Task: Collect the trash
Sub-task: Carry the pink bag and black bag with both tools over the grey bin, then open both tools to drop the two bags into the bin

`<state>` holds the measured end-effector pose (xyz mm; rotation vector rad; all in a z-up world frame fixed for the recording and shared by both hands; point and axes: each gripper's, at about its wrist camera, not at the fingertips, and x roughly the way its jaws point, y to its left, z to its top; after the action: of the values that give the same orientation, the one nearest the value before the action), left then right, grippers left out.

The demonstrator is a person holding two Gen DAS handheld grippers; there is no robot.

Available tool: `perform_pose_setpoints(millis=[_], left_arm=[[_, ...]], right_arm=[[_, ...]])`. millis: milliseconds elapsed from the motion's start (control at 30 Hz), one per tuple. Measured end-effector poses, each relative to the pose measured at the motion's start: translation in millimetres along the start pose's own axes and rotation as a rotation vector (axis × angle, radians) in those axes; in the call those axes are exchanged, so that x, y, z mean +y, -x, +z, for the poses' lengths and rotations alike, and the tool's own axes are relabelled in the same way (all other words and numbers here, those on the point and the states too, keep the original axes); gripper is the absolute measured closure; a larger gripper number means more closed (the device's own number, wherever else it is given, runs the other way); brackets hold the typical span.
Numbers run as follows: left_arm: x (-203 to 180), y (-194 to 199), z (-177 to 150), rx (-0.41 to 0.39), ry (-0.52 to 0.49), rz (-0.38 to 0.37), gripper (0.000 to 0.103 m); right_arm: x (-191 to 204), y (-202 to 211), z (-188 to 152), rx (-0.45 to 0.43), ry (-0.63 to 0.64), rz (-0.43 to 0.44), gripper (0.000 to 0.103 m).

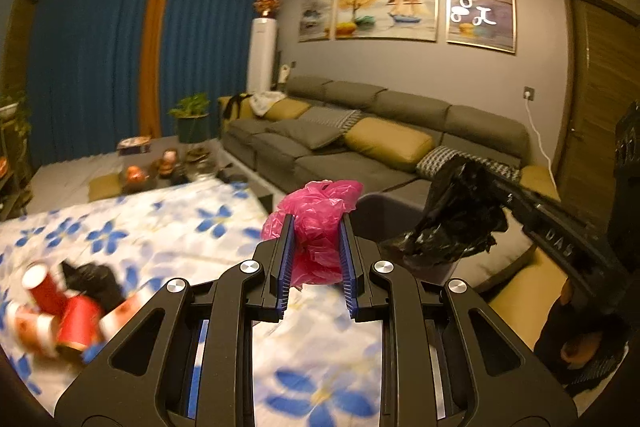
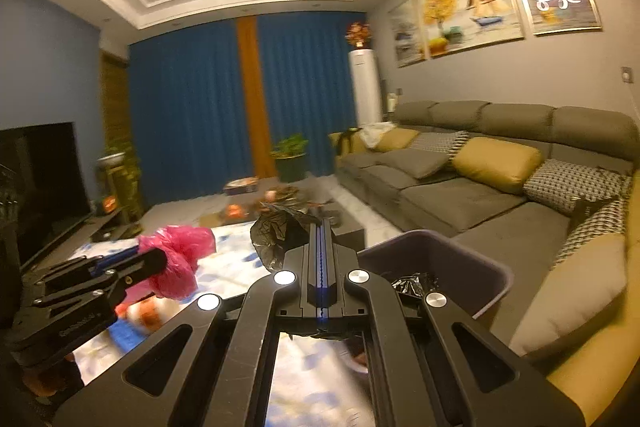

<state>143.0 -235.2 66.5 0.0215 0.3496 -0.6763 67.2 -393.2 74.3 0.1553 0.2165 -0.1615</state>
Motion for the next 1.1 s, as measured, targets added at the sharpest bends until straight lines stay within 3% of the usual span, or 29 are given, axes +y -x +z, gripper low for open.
perform_pose_setpoints(millis=[367, 1100], left_arm=[[-31.7, -87.0, 9.4, 0.032, -0.016, -0.08, 0.083], [-38.5, -150.7, 5.0, 0.089, 0.006, -0.14, 0.082]], right_arm=[[-48.2, -35.0, 0.5, 0.019, -0.052, -0.08, 0.102], [-59.1, -59.1, -7.2, 0.057, -0.064, -0.121, 0.102]])
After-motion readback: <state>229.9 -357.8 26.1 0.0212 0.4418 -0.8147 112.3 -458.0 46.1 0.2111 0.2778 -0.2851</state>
